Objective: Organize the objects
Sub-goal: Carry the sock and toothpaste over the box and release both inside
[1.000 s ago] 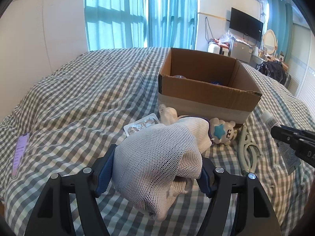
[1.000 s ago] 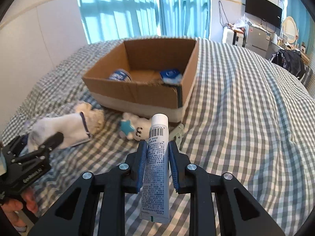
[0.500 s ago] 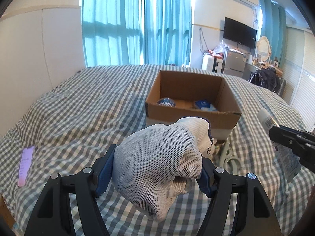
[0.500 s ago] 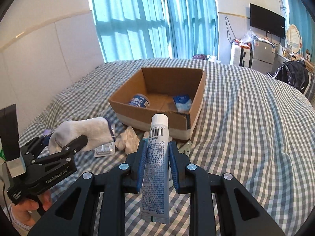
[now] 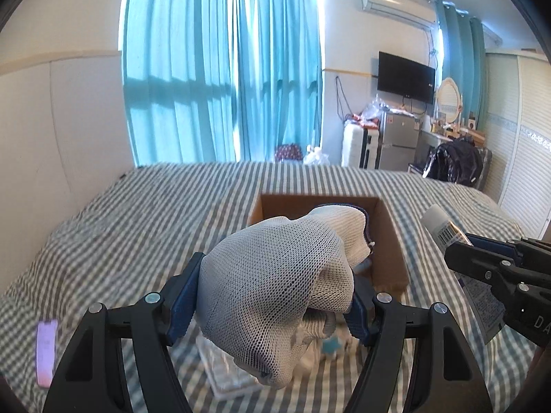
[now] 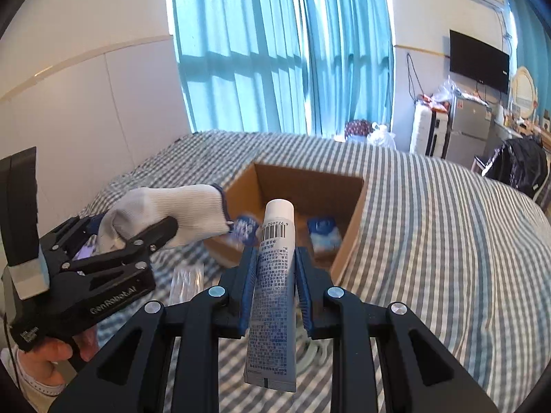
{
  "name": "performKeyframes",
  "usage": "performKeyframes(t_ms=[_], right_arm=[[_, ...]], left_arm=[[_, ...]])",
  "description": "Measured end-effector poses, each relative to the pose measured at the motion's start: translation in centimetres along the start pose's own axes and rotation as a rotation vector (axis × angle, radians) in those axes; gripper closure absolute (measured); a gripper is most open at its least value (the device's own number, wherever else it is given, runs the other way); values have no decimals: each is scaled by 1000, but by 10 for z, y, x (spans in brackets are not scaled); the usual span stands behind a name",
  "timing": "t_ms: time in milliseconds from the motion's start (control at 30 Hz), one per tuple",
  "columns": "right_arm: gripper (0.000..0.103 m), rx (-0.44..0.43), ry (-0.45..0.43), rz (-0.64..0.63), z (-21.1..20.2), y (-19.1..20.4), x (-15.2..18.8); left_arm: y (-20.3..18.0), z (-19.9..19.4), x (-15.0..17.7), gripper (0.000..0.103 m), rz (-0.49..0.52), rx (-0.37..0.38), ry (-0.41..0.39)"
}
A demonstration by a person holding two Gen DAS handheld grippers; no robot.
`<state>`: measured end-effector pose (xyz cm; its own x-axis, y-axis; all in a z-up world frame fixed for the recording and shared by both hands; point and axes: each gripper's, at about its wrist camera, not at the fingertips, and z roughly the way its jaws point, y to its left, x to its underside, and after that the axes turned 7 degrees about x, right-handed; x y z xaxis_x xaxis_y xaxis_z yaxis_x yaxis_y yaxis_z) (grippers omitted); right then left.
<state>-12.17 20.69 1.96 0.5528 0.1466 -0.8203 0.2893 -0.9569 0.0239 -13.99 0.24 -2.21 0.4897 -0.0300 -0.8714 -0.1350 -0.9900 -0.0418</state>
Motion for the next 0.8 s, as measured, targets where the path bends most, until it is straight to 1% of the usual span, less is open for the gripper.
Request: performKeyframes(t_ms=[100, 200, 333, 433, 567, 700, 800], right_arm=[[81, -1, -15, -4, 13, -2, -21], [81, -3, -25, -9, 34, -4, -39], [81, -11, -17, 0, 68, -9, -58], [81, -16, -4, 11, 97, -14, -65], [81, -22, 33, 12, 134, -15, -63], [81, -42, 82, 36, 162, -21, -48], [81, -4, 111, 21, 177, -26, -34]], left_arm=[[2, 19, -16, 30, 3, 1, -17], [5, 41, -27, 30, 5, -7, -14], [12, 73, -35, 30, 1, -23, -2], [15, 96, -36, 30, -4, -22, 8], [13, 129, -30, 30, 13, -33, 37], [6, 149, -18, 30, 53, -34, 67], [3, 158, -9, 30, 66, -34, 89]])
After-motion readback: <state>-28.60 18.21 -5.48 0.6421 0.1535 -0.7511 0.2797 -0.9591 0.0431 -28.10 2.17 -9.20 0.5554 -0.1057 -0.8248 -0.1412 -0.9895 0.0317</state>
